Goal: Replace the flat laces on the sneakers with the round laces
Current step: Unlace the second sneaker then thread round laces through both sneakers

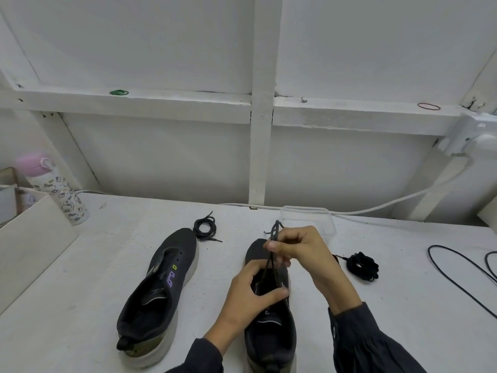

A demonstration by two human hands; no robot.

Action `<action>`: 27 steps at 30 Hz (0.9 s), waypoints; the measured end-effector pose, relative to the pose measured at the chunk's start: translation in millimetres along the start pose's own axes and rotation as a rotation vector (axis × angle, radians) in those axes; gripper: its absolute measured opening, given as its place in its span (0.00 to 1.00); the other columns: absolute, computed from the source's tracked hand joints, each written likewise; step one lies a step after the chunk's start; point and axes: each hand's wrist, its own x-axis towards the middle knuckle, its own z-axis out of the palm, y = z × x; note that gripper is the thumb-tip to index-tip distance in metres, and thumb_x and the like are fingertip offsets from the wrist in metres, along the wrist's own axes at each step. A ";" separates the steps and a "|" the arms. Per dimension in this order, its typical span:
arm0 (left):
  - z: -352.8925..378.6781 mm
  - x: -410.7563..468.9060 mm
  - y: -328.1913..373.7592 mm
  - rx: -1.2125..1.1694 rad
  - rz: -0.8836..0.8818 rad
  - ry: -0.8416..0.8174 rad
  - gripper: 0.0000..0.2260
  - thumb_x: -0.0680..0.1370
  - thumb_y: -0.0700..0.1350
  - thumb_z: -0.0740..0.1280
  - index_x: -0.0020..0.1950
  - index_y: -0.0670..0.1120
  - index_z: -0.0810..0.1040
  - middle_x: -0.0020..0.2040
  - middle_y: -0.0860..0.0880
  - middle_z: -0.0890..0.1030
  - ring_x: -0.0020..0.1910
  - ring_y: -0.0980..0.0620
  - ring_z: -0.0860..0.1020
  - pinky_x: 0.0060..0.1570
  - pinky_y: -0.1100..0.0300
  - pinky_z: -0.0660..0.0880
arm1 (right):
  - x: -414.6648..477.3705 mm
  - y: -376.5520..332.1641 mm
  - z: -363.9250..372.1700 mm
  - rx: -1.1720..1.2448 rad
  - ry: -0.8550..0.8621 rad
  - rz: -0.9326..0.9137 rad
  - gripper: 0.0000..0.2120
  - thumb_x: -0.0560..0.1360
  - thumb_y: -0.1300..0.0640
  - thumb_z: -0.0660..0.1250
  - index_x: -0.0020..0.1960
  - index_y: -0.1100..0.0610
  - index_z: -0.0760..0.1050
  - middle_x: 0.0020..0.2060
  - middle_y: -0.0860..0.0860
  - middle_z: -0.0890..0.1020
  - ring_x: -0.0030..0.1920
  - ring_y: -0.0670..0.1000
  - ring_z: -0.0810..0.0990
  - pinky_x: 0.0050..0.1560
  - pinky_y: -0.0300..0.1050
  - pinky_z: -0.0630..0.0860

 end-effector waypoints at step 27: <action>1.4 -4.9 21.4 -0.125 0.015 0.006 0.12 0.71 0.40 0.76 0.52 0.50 0.80 0.54 0.55 0.83 0.58 0.55 0.79 0.58 0.66 0.73 | 9.6 -22.4 1.4 0.219 0.134 -0.061 0.06 0.73 0.62 0.72 0.44 0.66 0.81 0.36 0.55 0.79 0.31 0.51 0.76 0.32 0.39 0.75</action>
